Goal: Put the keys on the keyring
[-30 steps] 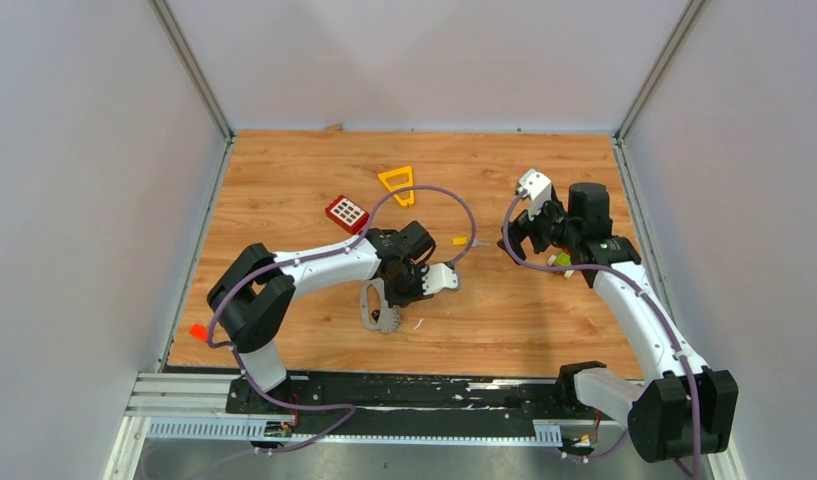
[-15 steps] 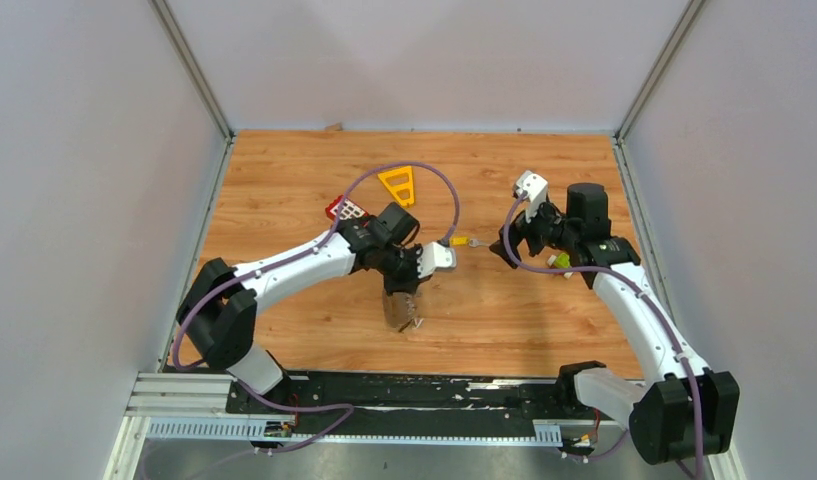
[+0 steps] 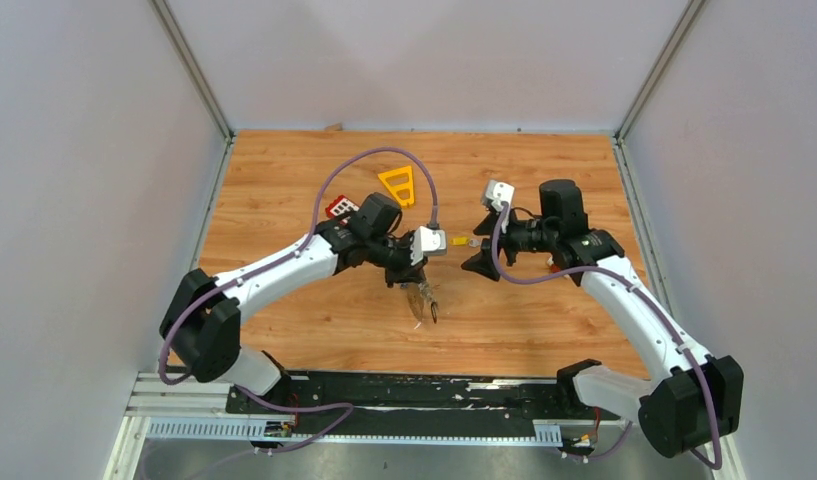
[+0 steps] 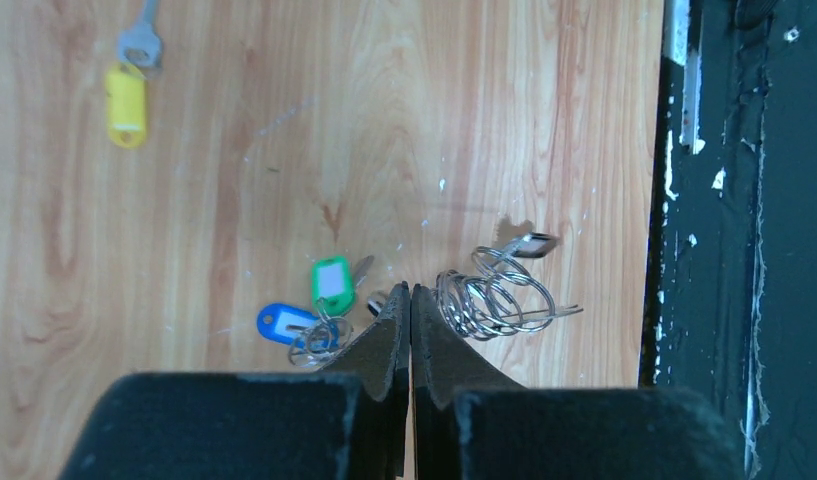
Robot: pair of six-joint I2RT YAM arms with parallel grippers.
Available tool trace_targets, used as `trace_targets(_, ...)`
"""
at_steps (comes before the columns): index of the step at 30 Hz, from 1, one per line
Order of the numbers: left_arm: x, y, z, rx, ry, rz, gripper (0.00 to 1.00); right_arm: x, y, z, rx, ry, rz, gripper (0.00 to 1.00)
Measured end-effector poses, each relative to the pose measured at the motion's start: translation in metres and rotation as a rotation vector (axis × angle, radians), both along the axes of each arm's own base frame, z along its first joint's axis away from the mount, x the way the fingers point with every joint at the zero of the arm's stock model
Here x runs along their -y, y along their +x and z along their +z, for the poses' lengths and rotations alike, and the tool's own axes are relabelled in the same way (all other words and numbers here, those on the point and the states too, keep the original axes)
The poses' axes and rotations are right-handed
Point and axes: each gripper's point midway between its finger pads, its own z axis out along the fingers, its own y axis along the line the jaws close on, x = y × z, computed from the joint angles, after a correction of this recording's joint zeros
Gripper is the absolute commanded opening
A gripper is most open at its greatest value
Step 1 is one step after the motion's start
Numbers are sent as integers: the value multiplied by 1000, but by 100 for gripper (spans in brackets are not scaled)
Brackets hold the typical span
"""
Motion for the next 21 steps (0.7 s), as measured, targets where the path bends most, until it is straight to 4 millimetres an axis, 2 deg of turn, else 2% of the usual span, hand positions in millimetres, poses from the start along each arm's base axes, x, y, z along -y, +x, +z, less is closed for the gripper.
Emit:
trace_targets(7, 7, -3, -43, -131, 76, 5, 1, 8, -2, 4, 56, -28, -22, 84)
trace_targets(11, 9, -17, -70, -200, 151, -22, 10, 13, -4, 7, 87, -45, -37, 84)
trace_targets(14, 10, -33, -82, -231, 204, -59, 22, 16, -3, 5, 96, -57, -46, 84)
trace_targets(16, 9, -38, -84, -237, 234, -72, 35, 18, -2, 2, 95, -69, -55, 84)
trace_targets(18, 10, -34, -80, -219, 240, -66, 54, 19, -2, 1, 96, -75, -60, 84)
trace_targets(21, 7, -17, -74, -189, 230, -16, 64, 20, -1, -3, 93, -84, -67, 84)
